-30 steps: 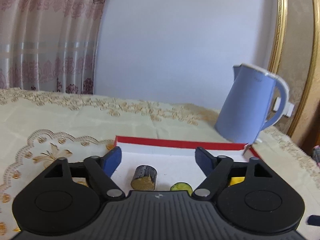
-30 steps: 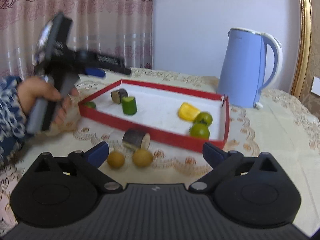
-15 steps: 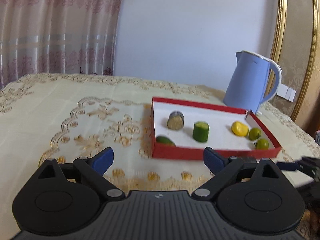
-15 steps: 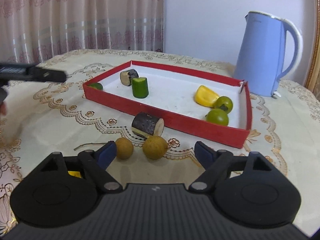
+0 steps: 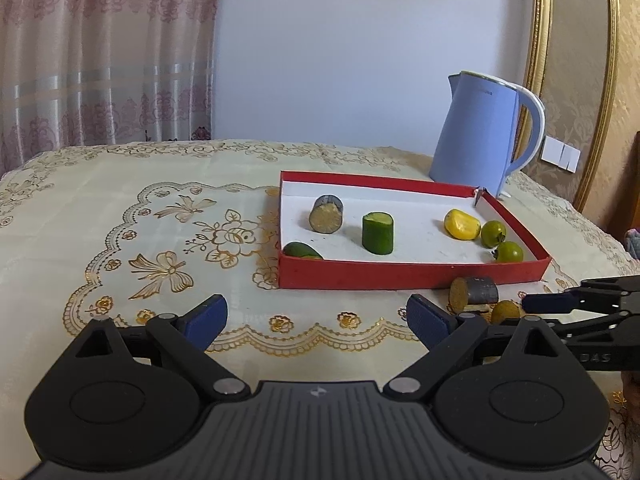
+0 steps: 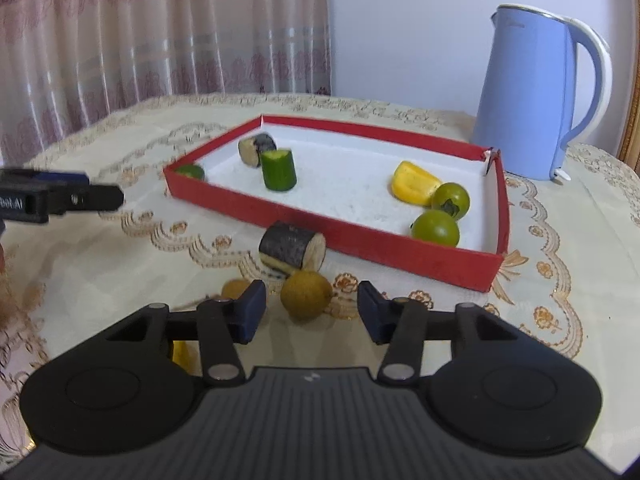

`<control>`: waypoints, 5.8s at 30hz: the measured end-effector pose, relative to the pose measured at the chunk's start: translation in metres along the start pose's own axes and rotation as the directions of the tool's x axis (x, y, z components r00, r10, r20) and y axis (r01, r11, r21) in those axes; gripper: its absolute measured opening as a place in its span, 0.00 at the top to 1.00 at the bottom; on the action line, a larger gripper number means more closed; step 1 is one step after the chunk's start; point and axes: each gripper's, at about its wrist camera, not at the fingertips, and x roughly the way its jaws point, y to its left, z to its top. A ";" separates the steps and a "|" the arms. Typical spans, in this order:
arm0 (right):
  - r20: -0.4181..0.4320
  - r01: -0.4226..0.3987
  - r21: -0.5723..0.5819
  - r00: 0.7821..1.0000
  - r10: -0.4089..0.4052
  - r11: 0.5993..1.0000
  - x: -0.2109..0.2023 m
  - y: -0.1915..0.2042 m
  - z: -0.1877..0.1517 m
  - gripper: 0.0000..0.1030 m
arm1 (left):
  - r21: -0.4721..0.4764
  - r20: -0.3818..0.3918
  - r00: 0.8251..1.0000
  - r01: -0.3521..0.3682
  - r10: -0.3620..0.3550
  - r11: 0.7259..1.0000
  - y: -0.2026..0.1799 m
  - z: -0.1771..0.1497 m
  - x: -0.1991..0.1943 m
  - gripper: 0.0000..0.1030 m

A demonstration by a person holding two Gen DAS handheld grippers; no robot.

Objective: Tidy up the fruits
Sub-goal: 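Move both open tools back toward the fruits beside the tray, then grasp another dark-skinned chunk with the left tool while the right tool grasps a brown longan, then carry the dark chunk with the left tool over the red tray, then lower the dark chunk into the tray and open the left tool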

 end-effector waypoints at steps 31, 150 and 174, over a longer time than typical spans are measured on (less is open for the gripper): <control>0.081 -0.001 0.129 0.997 -0.010 0.992 -0.036 -0.053 -0.041 0.72 | 0.110 -0.006 0.998 0.061 -0.061 0.992 -0.129 0.000 0.046 0.06; -0.005 0.063 0.041 0.998 -0.063 0.997 -0.021 -0.036 -0.040 0.71 | 0.025 -0.082 0.996 0.037 -0.034 0.999 -0.050 0.091 0.197 0.65; -0.005 0.064 0.039 0.998 -0.064 0.997 -0.021 -0.036 -0.042 0.71 | 0.001 -0.096 0.993 0.066 -0.065 0.998 -0.048 0.099 0.188 0.59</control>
